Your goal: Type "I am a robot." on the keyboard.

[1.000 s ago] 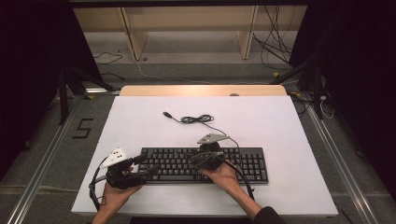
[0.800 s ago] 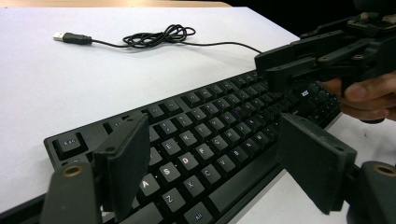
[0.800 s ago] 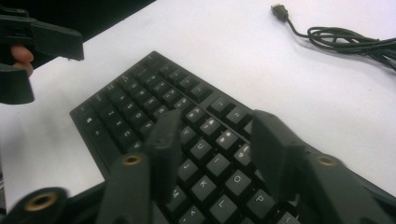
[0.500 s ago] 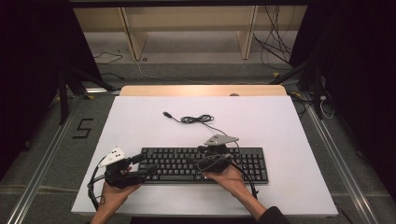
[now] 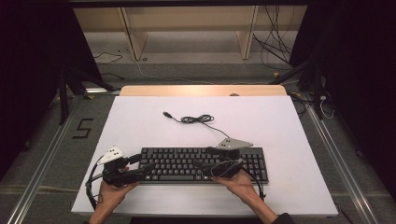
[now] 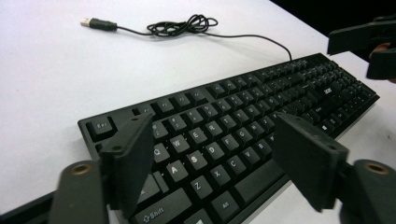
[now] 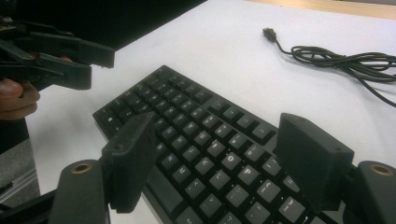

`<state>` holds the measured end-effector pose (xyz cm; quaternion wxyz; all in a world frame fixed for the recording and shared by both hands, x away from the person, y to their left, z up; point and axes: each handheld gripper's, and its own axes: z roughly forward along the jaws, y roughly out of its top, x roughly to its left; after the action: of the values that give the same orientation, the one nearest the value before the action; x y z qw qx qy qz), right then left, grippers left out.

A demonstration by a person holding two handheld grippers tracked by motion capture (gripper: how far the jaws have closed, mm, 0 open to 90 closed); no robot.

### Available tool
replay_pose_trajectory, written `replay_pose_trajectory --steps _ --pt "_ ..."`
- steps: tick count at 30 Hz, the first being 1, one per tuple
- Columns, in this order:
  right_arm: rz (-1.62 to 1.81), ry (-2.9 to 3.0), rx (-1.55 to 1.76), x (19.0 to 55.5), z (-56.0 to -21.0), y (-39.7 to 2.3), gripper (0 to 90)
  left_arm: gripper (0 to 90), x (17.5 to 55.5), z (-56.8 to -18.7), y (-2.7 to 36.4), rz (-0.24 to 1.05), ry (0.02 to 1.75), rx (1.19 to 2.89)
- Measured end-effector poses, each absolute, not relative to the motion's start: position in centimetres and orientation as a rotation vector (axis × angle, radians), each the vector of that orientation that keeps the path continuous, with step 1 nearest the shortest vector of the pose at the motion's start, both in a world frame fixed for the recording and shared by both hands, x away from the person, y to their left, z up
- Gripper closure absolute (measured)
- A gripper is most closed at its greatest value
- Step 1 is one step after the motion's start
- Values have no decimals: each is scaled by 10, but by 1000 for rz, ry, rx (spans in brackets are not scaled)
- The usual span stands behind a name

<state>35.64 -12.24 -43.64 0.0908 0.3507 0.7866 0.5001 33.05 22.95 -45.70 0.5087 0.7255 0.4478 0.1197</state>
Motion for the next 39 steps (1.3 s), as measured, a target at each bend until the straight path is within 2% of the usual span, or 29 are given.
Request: replay_pose_trajectory --steps 2,13,19,29,39 --pt "1487 2335 1044 356 -436 -123 294 328 331 -458 230 286 1087 1759" --pt "1504 2311 1045 348 -435 -132 280 669 334 -464 236 282 1144 1843" --pt "1522 2282 1045 343 -433 -140 279 806 336 -466 237 272 1154 1895" --pt "1531 2256 1054 335 -433 -154 277 881 337 -469 236 272 1156 1933" --pt "1522 2253 1046 329 -434 -158 271 888 339 -474 235 260 1171 1970"
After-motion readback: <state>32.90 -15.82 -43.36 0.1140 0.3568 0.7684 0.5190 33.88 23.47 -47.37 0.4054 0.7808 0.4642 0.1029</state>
